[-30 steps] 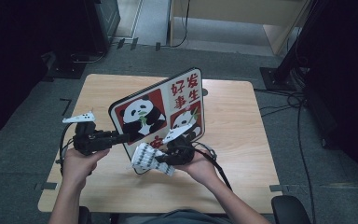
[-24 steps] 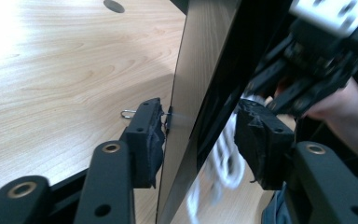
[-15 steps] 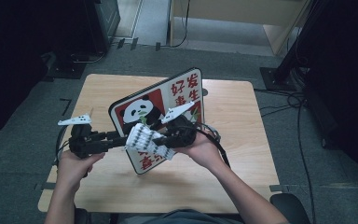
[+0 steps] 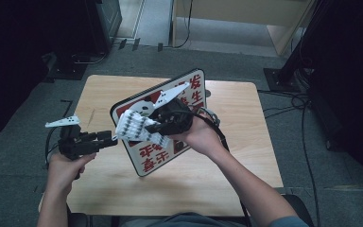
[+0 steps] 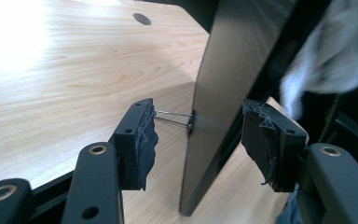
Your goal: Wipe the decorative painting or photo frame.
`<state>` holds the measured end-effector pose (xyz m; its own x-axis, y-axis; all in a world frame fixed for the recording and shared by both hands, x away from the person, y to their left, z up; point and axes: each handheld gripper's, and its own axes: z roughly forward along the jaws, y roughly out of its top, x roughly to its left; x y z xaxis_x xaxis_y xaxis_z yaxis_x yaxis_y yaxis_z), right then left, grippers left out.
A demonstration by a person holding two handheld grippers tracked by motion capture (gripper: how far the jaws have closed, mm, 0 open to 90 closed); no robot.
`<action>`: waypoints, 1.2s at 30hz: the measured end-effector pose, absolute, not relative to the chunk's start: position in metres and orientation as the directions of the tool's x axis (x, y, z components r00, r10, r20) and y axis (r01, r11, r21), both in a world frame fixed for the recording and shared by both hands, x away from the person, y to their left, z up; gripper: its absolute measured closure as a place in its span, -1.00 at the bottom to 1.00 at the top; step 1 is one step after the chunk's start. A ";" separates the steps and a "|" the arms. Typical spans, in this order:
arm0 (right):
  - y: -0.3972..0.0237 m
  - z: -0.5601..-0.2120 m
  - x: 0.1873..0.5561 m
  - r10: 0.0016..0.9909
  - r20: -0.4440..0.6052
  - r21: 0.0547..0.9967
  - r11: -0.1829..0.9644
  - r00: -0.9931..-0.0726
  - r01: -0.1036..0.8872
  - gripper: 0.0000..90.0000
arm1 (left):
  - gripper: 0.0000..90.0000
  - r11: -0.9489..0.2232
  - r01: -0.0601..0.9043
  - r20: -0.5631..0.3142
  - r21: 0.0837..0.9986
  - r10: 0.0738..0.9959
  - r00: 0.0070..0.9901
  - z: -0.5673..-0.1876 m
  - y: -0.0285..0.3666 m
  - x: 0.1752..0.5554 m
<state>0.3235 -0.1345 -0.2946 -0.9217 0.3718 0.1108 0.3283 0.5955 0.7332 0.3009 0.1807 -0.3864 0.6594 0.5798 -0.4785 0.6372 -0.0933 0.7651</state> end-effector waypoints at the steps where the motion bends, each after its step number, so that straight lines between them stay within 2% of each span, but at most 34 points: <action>1: -0.133 -0.291 0.324 0.369 0.107 0.737 0.594 -0.923 0.323 0.80 | -0.01 -0.093 0.636 -0.476 0.766 0.583 0.659 -0.387 0.181 0.303; 5: -0.128 -0.274 0.326 0.364 0.098 0.754 0.580 -0.926 0.308 0.80 | -0.02 -0.091 0.639 -0.476 0.764 0.590 0.653 -0.389 0.183 0.310; 7: -0.125 -0.267 0.327 0.360 0.091 0.764 0.573 -0.929 0.296 0.80 | -0.02 -0.112 0.628 -0.446 0.770 0.609 0.656 -0.391 0.181 0.313; 18: -0.107 -0.226 0.333 0.379 0.023 0.809 0.537 -0.925 0.240 0.80 | -0.12 -0.131 0.606 -0.442 0.784 0.568 0.694 -0.391 0.170 0.326; 25: -0.098 -0.232 0.344 0.405 0.029 0.787 0.555 -0.914 0.270 0.80 | -0.13 -0.132 0.595 -0.438 0.793 0.556 0.707 -0.391 0.168 0.330; 36: -0.096 -0.249 0.341 0.402 0.032 0.765 0.579 -0.915 0.282 0.80 | -0.12 -0.100 0.593 -0.457 0.799 0.540 0.707 -0.391 0.171 0.329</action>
